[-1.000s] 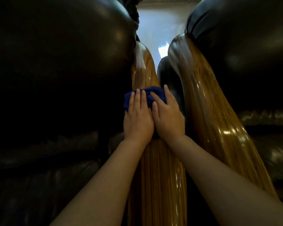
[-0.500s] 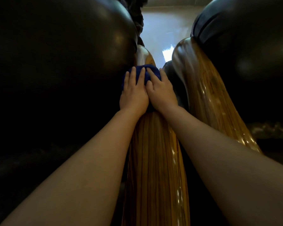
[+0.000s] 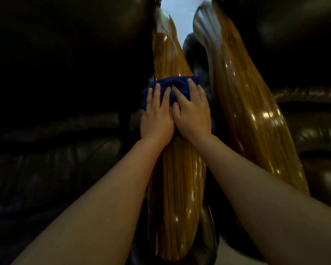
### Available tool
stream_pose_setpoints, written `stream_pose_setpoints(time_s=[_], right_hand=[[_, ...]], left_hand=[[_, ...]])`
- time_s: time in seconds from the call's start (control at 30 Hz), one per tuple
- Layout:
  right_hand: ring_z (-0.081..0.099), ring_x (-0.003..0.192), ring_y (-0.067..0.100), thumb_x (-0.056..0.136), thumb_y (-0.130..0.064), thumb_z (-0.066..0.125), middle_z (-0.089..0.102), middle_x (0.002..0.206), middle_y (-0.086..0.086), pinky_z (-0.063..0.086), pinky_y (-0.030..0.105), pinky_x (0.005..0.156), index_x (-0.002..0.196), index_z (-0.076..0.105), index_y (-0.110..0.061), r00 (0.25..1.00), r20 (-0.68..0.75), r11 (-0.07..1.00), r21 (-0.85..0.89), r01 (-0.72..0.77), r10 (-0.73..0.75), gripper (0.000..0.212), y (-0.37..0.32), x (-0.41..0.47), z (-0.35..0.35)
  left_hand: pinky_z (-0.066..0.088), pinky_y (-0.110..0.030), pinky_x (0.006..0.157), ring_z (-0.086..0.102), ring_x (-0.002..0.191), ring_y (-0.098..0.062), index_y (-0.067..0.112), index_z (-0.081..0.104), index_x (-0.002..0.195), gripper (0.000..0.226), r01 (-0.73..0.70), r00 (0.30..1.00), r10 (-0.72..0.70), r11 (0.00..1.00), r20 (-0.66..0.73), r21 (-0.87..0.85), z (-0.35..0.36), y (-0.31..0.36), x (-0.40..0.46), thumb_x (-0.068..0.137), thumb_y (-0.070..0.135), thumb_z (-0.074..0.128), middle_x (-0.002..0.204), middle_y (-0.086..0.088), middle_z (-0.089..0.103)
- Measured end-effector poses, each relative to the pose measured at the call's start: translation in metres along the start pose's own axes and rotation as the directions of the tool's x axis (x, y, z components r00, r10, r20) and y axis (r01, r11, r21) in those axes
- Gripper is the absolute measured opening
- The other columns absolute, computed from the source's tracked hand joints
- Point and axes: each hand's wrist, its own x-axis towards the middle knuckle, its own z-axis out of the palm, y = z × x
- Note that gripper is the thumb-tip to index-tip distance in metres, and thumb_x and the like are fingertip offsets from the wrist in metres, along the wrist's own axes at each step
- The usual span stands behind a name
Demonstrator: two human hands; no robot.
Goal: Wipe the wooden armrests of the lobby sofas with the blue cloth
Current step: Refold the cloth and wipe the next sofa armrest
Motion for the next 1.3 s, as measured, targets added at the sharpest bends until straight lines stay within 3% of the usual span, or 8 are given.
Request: stream_pose_setpoints(time_s=[0.23,0.43,0.67,0.83,1.0,1.13,1.3], right_hand=[[0.017,0.14,0.035,0.091,-0.033,0.034,0.028,0.151,0.014,0.022,0.052,0.112,0.135,0.044,-0.022,0.999,-0.048,1.0,-0.016,-0.014,0.013,0.046,-0.009,-0.135,0.009],[0.013,0.141,0.033,0.092,-0.034,0.033,0.025,0.152,0.013,0.02,0.052,0.114,0.136,0.042,-0.023,0.999,-0.04,1.0,0.012,-0.008,0.008,0.046,-0.008,-0.198,0.018],[0.006,0.143,0.03,0.093,-0.032,0.036,0.02,0.153,0.011,0.023,0.05,0.113,0.138,0.037,-0.026,0.999,-0.03,0.997,0.069,-0.018,0.02,0.046,-0.009,-0.263,0.032],[0.006,0.143,0.031,0.092,-0.03,0.038,0.02,0.153,0.011,0.018,0.046,0.114,0.137,0.04,-0.025,0.999,-0.049,0.994,0.108,-0.011,0.016,0.046,-0.008,-0.291,0.041],[0.006,0.143,0.031,0.092,-0.03,0.037,0.019,0.153,0.01,0.015,0.043,0.115,0.137,0.041,-0.024,0.999,-0.044,0.993,0.119,-0.008,0.014,0.045,-0.008,-0.31,0.044],[0.005,0.143,0.03,0.092,-0.03,0.037,0.015,0.153,0.008,0.016,0.043,0.115,0.138,0.038,-0.025,1.0,-0.016,0.991,0.132,-0.015,0.018,0.046,-0.009,-0.329,0.048],[0.0,0.144,0.027,0.093,-0.033,0.037,0.008,0.155,0.005,0.011,0.039,0.114,0.141,0.027,-0.03,0.999,0.034,0.99,0.139,0.035,-0.04,0.049,-0.003,-0.332,0.042]], left_hand=[[0.014,-0.035,0.108,-0.009,0.141,-0.019,0.021,0.003,0.145,0.063,-0.084,0.993,0.086,0.996,-0.078,0.027,0.026,-0.012,-0.13,0.095,0.027,0.041,0.156,-0.007,-0.001],[0.008,-0.035,0.11,-0.01,0.142,-0.019,0.027,-0.008,0.141,0.066,-0.076,0.995,0.076,0.997,-0.067,0.004,0.043,-0.018,-0.192,0.096,0.027,0.04,0.153,-0.002,-0.011],[0.017,-0.035,0.106,-0.007,0.142,-0.02,0.024,-0.002,0.144,0.07,-0.06,0.996,0.056,0.997,-0.073,-0.051,0.059,-0.025,-0.255,0.092,0.025,0.046,0.154,-0.004,-0.005],[0.015,-0.04,0.109,-0.008,0.142,-0.018,0.027,-0.003,0.144,0.063,-0.044,0.996,0.037,0.994,-0.077,-0.099,0.071,-0.03,-0.285,0.094,0.03,0.035,0.154,-0.003,-0.005],[0.007,-0.036,0.111,-0.008,0.142,-0.018,0.026,-0.002,0.144,0.059,-0.039,0.996,0.029,0.993,-0.085,-0.113,0.079,-0.033,-0.302,0.094,0.033,0.028,0.155,-0.004,-0.002],[0.02,-0.042,0.111,-0.006,0.142,-0.019,0.024,-0.001,0.144,0.06,-0.037,0.997,0.028,0.991,-0.076,-0.127,0.084,-0.036,-0.32,0.093,0.031,0.03,0.154,-0.007,0.001],[0.016,-0.036,0.11,-0.018,0.14,-0.011,0.036,-0.014,0.141,0.061,-0.057,0.998,0.056,0.989,-0.006,-0.136,0.079,-0.042,-0.321,0.094,0.032,0.024,0.152,0.008,-0.019]])
